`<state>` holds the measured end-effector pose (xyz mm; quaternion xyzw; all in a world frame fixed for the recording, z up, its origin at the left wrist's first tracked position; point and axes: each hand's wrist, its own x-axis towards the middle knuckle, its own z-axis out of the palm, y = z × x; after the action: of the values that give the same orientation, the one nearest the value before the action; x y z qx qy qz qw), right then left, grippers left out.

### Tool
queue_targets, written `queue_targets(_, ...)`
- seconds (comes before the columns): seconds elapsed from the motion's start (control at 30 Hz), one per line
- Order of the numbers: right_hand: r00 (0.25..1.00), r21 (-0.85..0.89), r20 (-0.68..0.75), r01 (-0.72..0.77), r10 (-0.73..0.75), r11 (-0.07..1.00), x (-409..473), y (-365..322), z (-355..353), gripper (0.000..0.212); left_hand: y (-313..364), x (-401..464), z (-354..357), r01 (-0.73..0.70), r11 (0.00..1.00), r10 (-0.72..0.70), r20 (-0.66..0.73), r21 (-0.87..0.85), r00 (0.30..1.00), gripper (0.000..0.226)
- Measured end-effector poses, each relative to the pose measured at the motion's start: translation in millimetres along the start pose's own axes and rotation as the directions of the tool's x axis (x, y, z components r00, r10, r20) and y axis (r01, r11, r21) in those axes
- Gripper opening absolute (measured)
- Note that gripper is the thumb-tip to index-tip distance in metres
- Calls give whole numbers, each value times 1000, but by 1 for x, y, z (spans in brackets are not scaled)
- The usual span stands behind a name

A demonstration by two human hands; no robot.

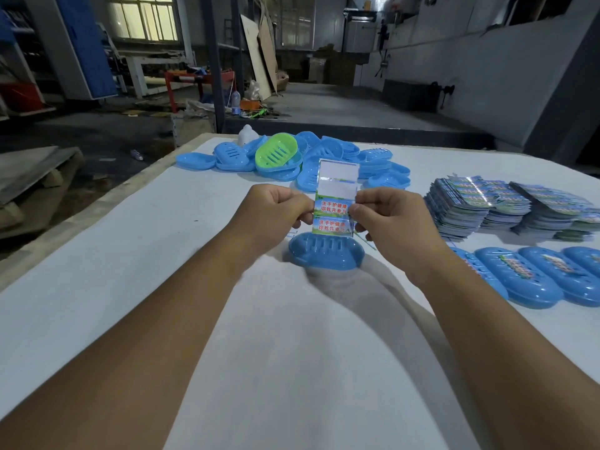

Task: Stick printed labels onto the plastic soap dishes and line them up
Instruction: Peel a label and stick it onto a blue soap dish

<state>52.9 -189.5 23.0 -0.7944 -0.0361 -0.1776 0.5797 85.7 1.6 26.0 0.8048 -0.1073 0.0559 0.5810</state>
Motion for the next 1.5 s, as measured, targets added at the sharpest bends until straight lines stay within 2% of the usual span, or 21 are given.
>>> queue_targets(0.2,1000,-25,25,-11,12,1000,-1,0,0,24,2,-4,0,-21,999,20,6,44,1000,25)
queue_targets(0.37,999,-44,21,-29,30,999,-1,-1,1,15,4,-7,0,-16,997,14,21,77,1000,19)
queue_targets(0.43,999,-85,-2,-39,39,996,0,1,1,8,6,-9,1,-23,997,20,34,80,999,16)
queue_targets(0.57,997,-197,-69,1,-15,980,1,4,0,11,6,-12,2,-49,997,45,60,57,997,12)
queue_targets(0.67,999,-199,-20,23,-27,980,-2,3,2,17,3,-10,5,-110,992,106,77,60,991,17)
queue_targets(0.87,996,-162,76,56,-44,985,-8,-3,8,16,-1,-10,10,-207,972,194,114,114,974,21)
queue_targets(1.03,995,-302,61,97,-82,948,-10,-2,9,23,-1,-10,11,-230,960,212,119,158,970,18)
queue_targets(1.27,992,-420,-21,102,-122,902,-9,-3,10,23,-4,-11,18,-227,958,221,53,175,974,12)
queue_targets(1.37,991,-419,-56,86,-121,904,-8,-3,8,30,-6,-8,17,-184,971,189,-22,156,982,11)
queue_targets(1.5,989,-413,-116,38,-94,910,-3,0,4,28,-7,-5,15,-109,984,121,-78,143,990,12)
